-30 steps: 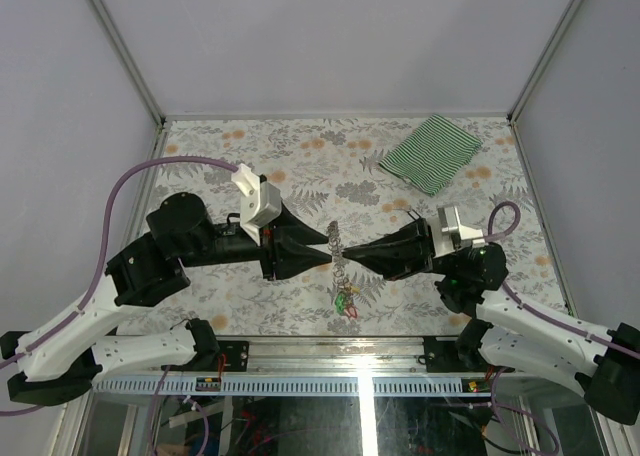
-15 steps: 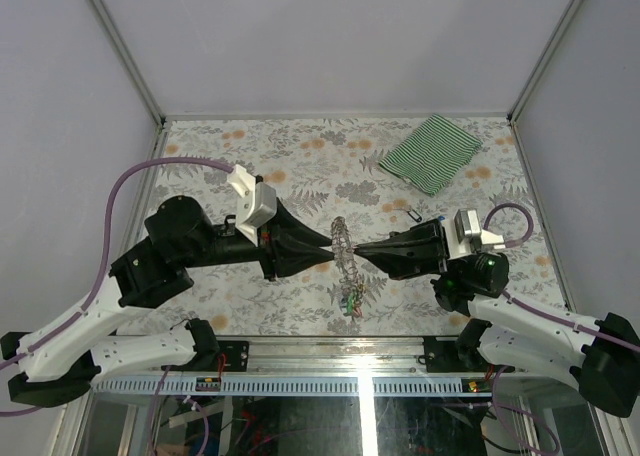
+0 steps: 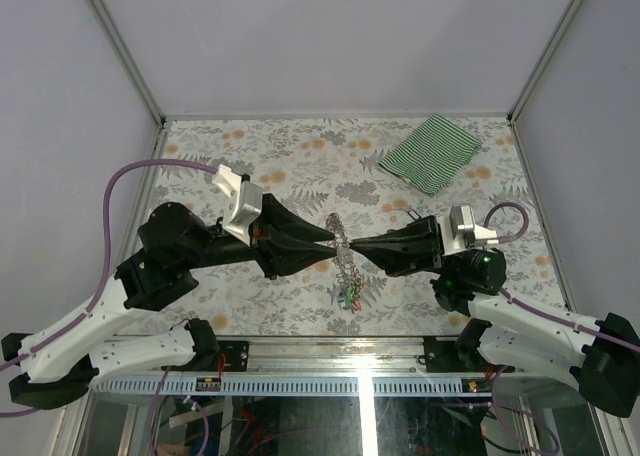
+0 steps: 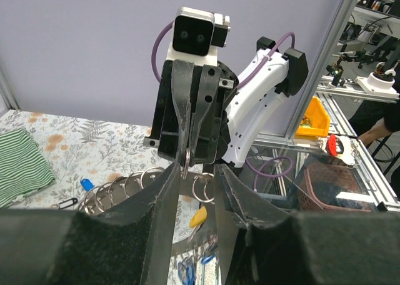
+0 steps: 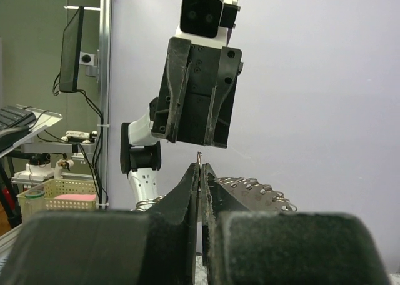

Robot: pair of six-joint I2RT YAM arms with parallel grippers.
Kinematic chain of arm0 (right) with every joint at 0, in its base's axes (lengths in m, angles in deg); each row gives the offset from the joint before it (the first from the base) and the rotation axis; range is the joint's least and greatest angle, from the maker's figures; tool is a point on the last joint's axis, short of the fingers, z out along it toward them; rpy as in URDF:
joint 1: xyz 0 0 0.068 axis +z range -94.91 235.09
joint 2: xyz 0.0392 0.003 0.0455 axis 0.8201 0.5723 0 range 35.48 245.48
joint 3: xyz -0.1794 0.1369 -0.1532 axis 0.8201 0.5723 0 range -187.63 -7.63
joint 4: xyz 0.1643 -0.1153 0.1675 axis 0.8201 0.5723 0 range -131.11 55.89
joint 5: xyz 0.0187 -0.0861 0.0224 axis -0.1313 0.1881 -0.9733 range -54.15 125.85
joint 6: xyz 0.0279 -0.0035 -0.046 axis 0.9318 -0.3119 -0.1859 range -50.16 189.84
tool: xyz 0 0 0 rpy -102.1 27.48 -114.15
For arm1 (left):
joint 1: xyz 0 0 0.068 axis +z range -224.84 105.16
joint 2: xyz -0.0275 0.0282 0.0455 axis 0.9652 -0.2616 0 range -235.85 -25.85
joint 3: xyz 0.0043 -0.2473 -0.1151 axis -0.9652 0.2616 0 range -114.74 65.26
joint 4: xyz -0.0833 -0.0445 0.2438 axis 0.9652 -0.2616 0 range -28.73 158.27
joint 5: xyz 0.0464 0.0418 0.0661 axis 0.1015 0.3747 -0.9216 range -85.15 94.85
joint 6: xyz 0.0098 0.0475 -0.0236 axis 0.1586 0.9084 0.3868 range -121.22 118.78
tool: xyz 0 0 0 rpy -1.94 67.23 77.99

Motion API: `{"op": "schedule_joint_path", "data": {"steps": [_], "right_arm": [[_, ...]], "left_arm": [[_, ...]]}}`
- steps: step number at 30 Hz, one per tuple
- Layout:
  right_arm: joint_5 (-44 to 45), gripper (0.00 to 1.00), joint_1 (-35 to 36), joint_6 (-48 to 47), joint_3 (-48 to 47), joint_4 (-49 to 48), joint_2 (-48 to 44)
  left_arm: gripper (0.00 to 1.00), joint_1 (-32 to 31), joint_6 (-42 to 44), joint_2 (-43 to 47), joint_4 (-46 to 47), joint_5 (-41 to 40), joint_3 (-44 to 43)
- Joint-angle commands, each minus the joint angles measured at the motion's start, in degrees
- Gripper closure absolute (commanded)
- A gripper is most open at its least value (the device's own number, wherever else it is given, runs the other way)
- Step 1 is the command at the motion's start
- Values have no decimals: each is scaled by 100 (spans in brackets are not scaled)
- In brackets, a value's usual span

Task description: Put the keys on the keyring

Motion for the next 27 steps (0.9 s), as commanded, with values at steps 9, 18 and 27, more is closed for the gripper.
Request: {"op": "schedule_joint_path", "data": {"steps": [9,18,27], "right_arm": [[380,100,22,-217,-313,-171,-260],[318,100,28,-201,-271,-237,-305],[274,100,21,-165,-316,-241,-256]], "left_arm": [[71,-26,-74,-233,634,-11,116],[71,-34,-91,-244,676,-102,170],[75,-33,-126,-359,703,-5,129]]}}
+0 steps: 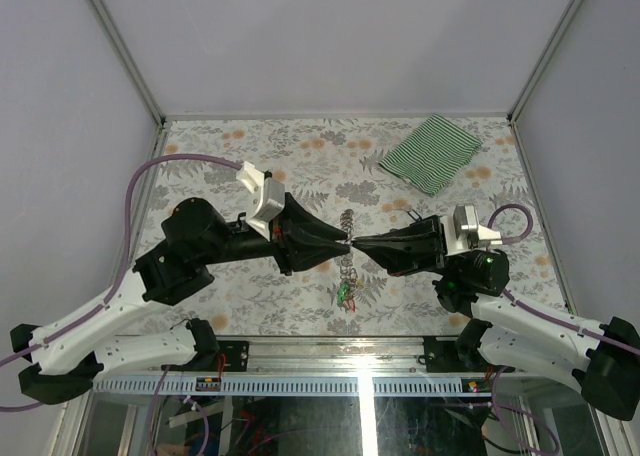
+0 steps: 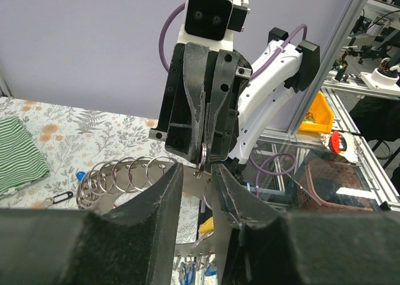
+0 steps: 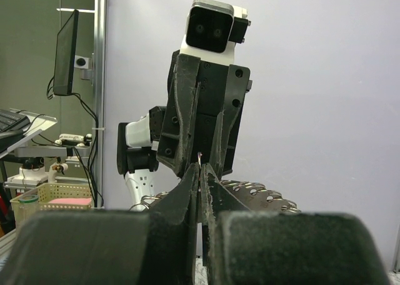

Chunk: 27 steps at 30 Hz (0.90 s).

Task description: Put the keys on the keyring

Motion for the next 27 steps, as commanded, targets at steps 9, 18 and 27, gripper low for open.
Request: {"op": "schedule_joint_path", "data": {"steps": [9,18,27], "right_arm": [[95,100,27,-99,-307,-351,-112],[-181,98,21,-501,-345,566,-419],[-297,73,27,-1976,-738,3580,-1456]], "left_arm": [[90,-34,-67,-122,414,18,-70],[100,-34,43,-112,76,-20,-247],[100,-29,754,-311,-1727,-115,-983]]}}
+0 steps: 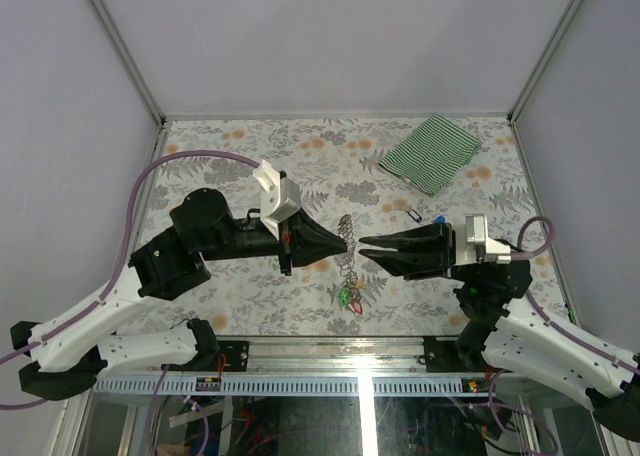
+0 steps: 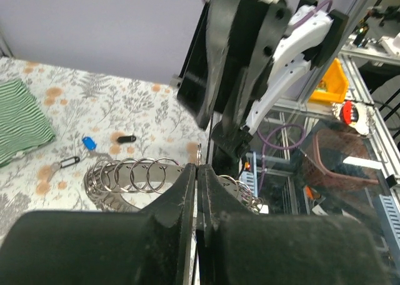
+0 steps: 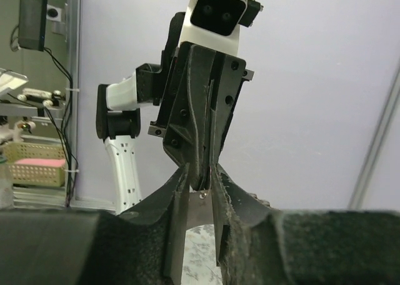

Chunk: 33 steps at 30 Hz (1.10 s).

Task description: Put the keys on the keyring

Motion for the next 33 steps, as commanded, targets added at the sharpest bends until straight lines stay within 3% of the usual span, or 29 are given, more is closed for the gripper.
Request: {"op": "schedule_joint_path", "data": {"steps": [1,7,14,19,33], "right_arm": [[-90,72,28,-1109,-593,1897,-552],[-1,68,17,-2060,-1501,4646,-722],[-22,65,23,-2237,-2008,6014,-529],[-158,65,28,-2102,-1947,6130,-356],[-524,67,20,-1634,-1772,5335,120]], "left_arm": [[100,-27,533,-131,-919,-101,-612],[100,-36,991,-627,-2162,-24,-1305],[100,-30,1462,-1173,-3337,-101,-1998],[100,-43,1658,-1380,-3814,-170,-2315],[100,-114,1725,-1459,-3904,-117,-2424]]}}
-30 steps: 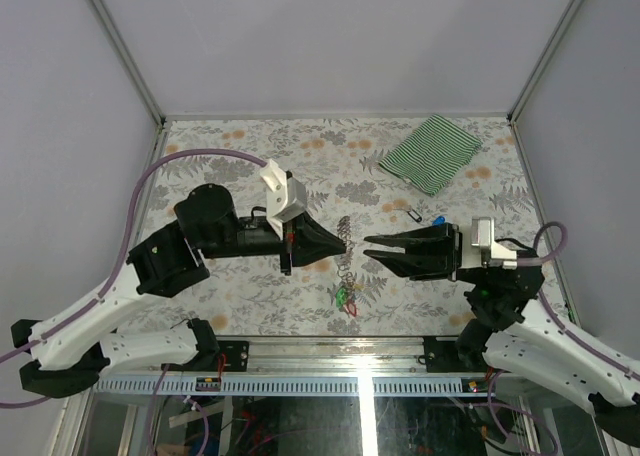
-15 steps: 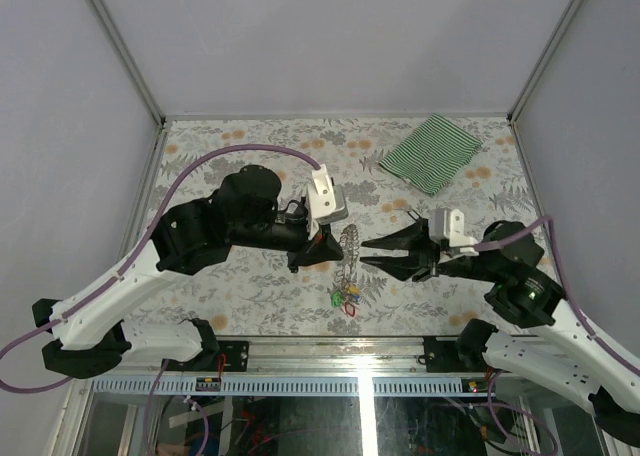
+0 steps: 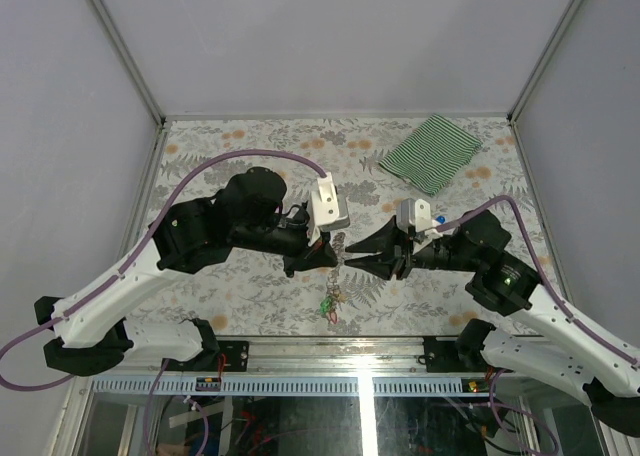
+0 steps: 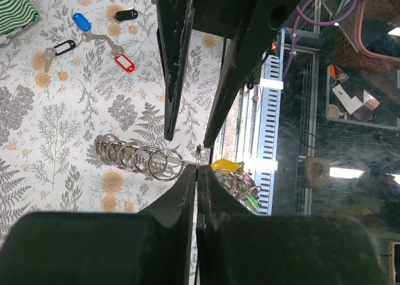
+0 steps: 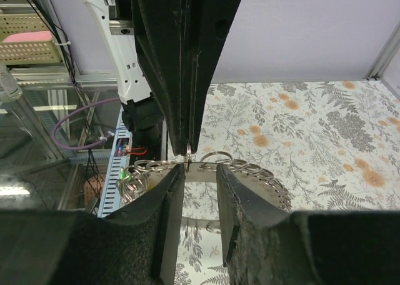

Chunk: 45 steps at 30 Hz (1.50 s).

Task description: Put the keys on the keyring

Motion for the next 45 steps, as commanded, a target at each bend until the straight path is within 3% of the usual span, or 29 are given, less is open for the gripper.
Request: {"op": "schedule_joint_path", "data": {"steps": [1,14,22,25,29,33,40,45], "right_arm": [[-251,68,27,192,-8,-558,44],[-446,74,20,300,-3,-607,210],[-580,99,22,354,3,-787,255],[-656,100,28,383,34,-940,224],[-721,100,27,280,383,-1609,-8],[-658,100,25,41,999,-2661,-363],[-738,99,23,-788,1546,-3905,-636],[-989,98,20,-1428,1527,-3984,-549]], "left_arm": [[100,-55,105,23,181,18,-269],[100,-76,134,2,181,16,-314],[100,-72,128,13,181,10,-304],[100,-77,102,55,260,0,-268],[88,-75,-118,497,869,-82,81],[73,-70,-619,1173,2065,-260,841],[71,-76,-1179,1945,3435,-278,1912],[72,-75,-1260,2135,3857,-158,2176]]}}
